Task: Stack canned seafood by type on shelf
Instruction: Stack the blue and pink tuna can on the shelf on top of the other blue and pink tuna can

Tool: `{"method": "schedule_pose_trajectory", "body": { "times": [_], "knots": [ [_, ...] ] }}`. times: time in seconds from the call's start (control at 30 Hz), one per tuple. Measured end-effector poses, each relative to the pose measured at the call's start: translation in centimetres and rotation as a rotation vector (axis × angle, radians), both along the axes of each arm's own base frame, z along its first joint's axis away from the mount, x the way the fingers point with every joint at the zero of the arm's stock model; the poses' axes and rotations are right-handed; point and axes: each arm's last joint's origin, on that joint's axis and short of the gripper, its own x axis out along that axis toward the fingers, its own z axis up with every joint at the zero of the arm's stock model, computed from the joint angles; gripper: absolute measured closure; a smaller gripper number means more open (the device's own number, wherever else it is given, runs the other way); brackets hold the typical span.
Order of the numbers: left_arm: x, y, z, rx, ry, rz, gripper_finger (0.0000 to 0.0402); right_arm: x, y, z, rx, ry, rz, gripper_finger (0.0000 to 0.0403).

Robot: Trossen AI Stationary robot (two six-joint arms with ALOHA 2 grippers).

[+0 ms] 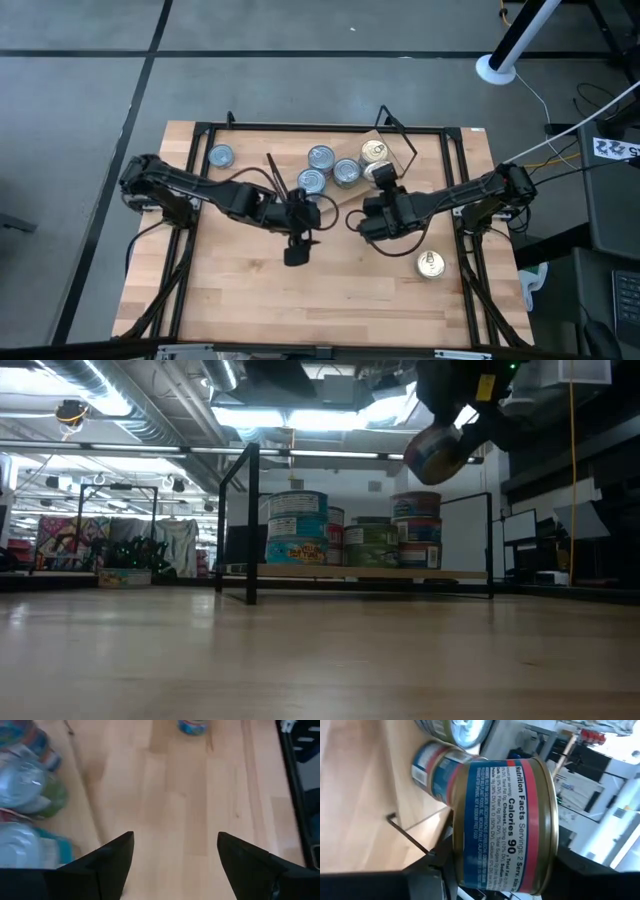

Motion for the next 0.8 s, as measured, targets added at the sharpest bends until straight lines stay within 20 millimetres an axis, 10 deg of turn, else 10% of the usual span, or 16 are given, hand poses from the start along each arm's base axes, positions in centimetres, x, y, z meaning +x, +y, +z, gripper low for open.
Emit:
{"method": "schedule_pose_trajectory", "body": {
  "times": [0.8],
  "knots": [
    [-2.1,1.9,3.2,0.105,-0.106,0.049,0.0119,1.1,-8.6,0.0,0.007,-0.12,-0.306,0.0212]
  ]
}}
